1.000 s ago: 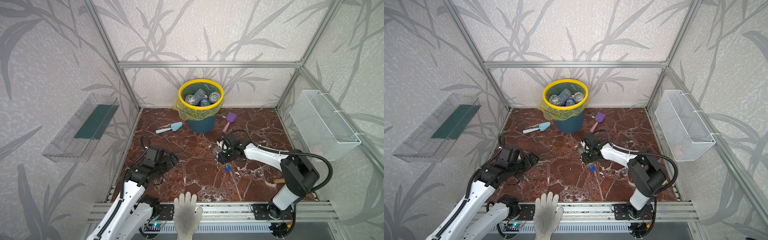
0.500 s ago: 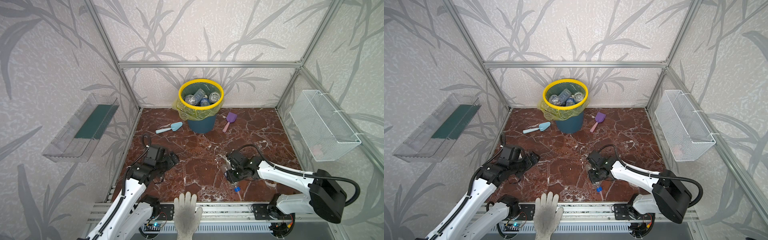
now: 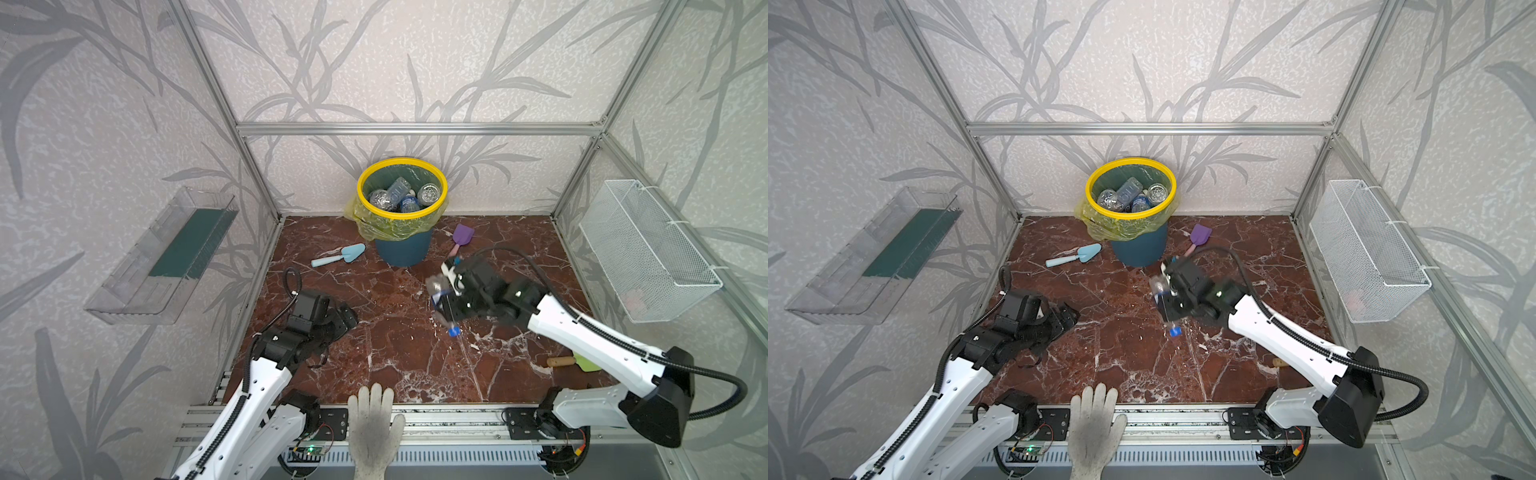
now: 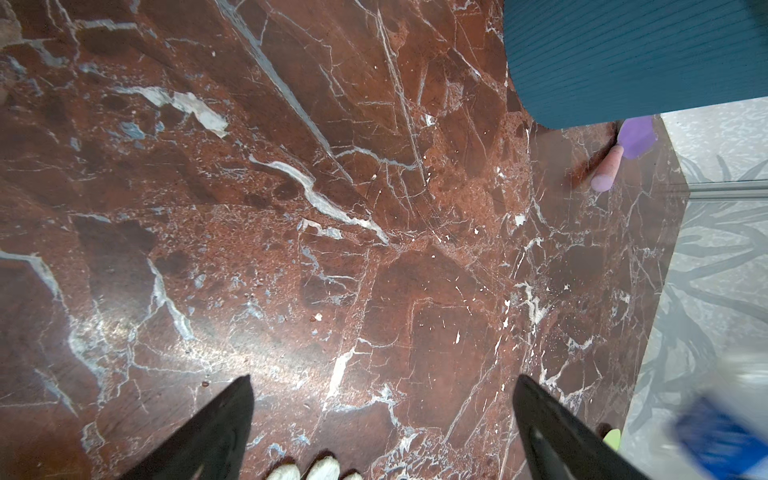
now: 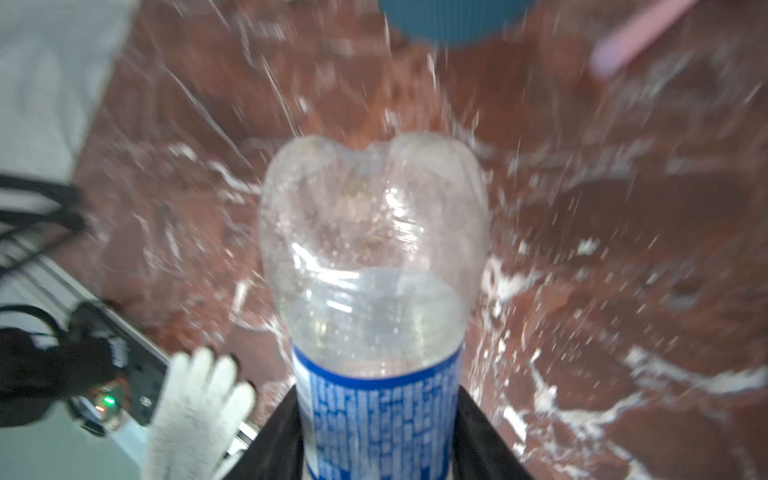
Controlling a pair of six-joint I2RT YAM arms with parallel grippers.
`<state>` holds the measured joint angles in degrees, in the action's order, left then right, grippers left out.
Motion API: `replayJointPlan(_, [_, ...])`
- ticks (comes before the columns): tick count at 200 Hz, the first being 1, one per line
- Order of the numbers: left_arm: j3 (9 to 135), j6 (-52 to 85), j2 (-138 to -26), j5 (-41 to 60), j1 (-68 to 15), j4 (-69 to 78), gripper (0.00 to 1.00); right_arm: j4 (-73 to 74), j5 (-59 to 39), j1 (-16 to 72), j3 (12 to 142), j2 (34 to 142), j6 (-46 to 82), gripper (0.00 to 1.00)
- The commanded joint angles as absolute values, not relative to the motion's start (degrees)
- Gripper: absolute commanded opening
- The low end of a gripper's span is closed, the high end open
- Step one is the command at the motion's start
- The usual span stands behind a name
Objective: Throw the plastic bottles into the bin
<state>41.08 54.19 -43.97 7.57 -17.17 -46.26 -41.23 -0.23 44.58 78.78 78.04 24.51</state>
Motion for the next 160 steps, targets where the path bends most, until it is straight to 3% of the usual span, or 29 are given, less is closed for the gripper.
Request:
replayJointPlan(1, [43.14, 54.24, -43.35, 6.29, -16.94, -48.45, 0.97, -41.84, 3.67, 41.20, 105.63, 86.92, 16.81, 0.56])
replayJointPlan(13, [44.33, 54.07, -43.85, 5.96, -16.88, -48.60, 0.97, -45.30, 3.11, 38.82, 124.57, 98.06, 15.72, 0.63])
replayJointPlan(24, [45.66, 53.77, -44.39, 6.16, -16.86, -48.78, 0.97, -53.00, 0.73, 36.56, 143.73, 110.74, 17.06, 0.79])
replayJointPlan(36, [46.64, 53.53, -44.48, 6.03, -16.84, -49.19, 0.97, -64.01, -0.71, 35.93, 167.88, 124.59, 17.87, 0.89])
replayJointPlan(38, [46.73, 53.53, -44.37, 5.99, -16.87, -49.28, 0.97, -66.51, -0.90, 35.91, 174.09, 127.84, 18.09, 0.98])
replayJointPlan(44, [46.79, 53.36, -44.10, 5.61, -16.82, -49.51, 0.97, -69.06, -2.01, 35.88, 181.28, 131.34, 18.77, 0.99])
replayJointPlan(105, [43.07, 53.59, -40.58, 4.75, -16.59, -50.50, 0.97, -39.13, 4.72, 35.43, 99.83, 84.75, 21.15, 1.00])
replayJointPlan(160, [41.96, 53.11, -42.89, 4.37, -16.20, -47.34, 0.97, -34.31, -0.54, 23.73, 58.15, 66.18, 24.62, 0.99])
